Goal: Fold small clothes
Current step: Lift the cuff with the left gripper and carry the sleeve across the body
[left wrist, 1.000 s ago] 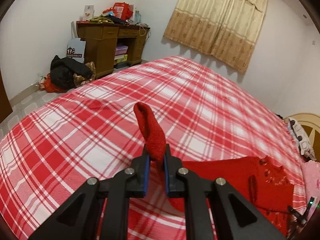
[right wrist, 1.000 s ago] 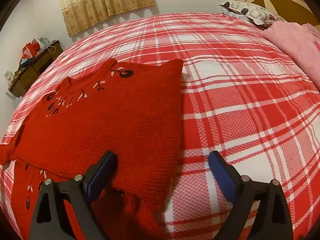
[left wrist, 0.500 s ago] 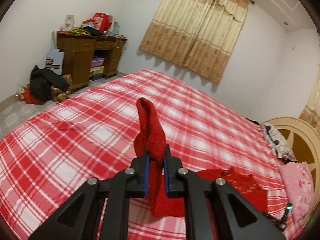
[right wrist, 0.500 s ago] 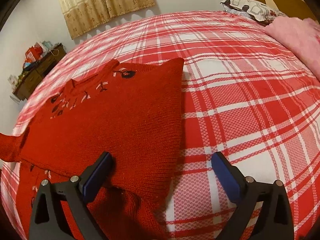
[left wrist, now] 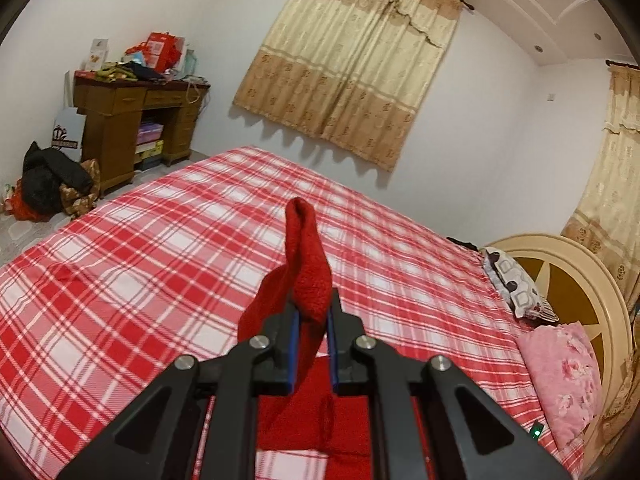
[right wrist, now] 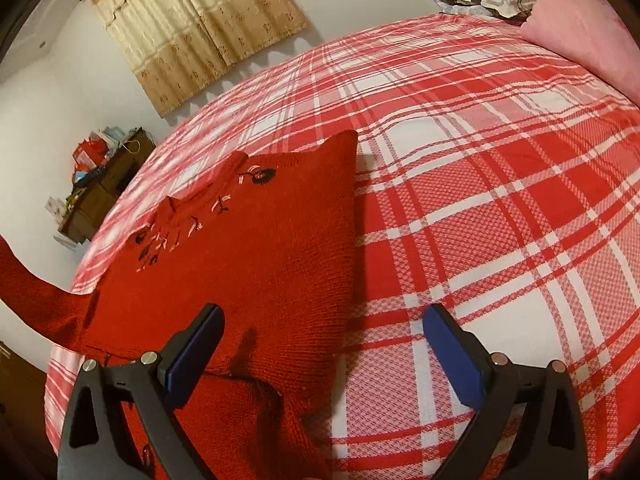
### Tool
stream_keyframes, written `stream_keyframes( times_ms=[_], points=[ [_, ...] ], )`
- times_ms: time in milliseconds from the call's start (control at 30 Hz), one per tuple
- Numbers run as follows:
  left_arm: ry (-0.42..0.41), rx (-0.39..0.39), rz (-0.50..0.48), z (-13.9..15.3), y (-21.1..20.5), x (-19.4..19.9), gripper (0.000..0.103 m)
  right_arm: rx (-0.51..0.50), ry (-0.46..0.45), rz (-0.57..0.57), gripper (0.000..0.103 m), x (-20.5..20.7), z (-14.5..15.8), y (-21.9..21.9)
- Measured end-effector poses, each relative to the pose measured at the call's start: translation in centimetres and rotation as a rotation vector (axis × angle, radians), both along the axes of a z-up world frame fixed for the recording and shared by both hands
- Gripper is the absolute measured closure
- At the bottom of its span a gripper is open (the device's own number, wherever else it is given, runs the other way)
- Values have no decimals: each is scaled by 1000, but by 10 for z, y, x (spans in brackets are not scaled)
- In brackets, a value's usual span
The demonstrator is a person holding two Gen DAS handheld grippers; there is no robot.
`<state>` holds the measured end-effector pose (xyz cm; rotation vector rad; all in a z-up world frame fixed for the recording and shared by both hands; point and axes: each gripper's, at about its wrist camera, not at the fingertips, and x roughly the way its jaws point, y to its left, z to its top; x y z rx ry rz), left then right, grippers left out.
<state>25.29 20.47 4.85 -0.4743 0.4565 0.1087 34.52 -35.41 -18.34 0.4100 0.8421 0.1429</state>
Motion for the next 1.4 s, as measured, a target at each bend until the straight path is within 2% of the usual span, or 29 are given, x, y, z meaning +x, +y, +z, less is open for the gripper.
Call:
stream_keyframes(
  times_ms=[500,700,1033,1100,1167,1333,1367,1400],
  points=[
    [-73,26,-123,42,-88,35,91,70,-31,-6,3,-6,0,-13],
    [-71,25,-194,43,-133,55,91,77,-36,-6,3,-6,0,-14],
    [-7,37,-340,6,-222,82,91,81,-38,-7,3,-7,0,-16],
    [11,73,-362,-9,-245,86,91,85,-41,-8,3,-7,0,-16],
    [16,141,-376,-29,-274,89,91,87,-42,-11,3,-8,0,-17],
    [83,206,-426,-70,-315,97,91,99,-54,-21,3,-10,0,-19],
    [102,242,-428,-80,-324,97,89,102,-55,-22,3,-10,0,-20],
    [117,268,-424,-83,-326,98,83,103,-56,-23,3,-10,0,-20]
  ],
)
